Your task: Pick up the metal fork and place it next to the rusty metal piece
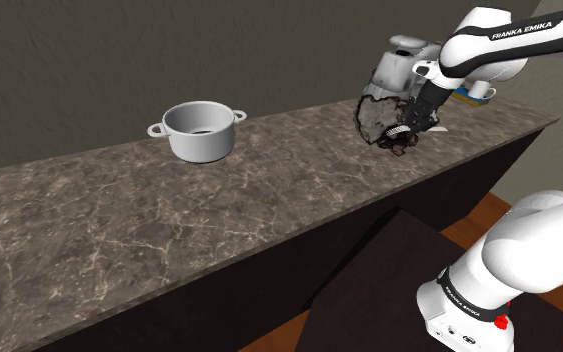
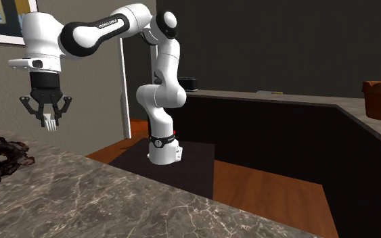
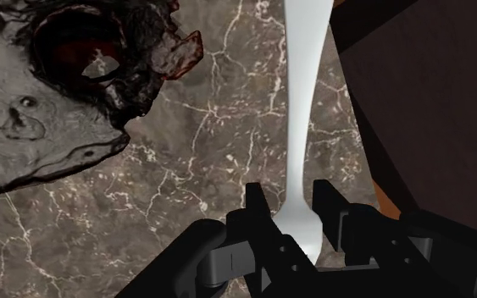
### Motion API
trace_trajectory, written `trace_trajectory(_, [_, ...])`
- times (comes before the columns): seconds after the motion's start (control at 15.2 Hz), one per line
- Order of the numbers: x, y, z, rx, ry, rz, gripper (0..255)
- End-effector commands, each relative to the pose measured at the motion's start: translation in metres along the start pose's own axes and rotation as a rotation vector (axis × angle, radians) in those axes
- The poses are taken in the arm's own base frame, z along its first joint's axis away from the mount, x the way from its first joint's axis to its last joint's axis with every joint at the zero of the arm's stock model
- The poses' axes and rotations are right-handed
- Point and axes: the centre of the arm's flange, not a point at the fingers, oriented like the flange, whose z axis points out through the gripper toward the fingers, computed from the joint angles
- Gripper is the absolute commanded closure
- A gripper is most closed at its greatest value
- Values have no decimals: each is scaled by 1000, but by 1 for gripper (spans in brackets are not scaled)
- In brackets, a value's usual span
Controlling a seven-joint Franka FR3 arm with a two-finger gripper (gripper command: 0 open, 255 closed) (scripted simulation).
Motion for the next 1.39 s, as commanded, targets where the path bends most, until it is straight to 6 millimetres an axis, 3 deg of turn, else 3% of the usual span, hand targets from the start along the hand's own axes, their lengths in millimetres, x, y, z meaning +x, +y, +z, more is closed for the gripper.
trace_trajectory(0.0, [-2, -1, 10, -1, 0, 0, 255])
trace_trajectory(1.32, [-14, -11, 114, -1, 0, 0, 255])
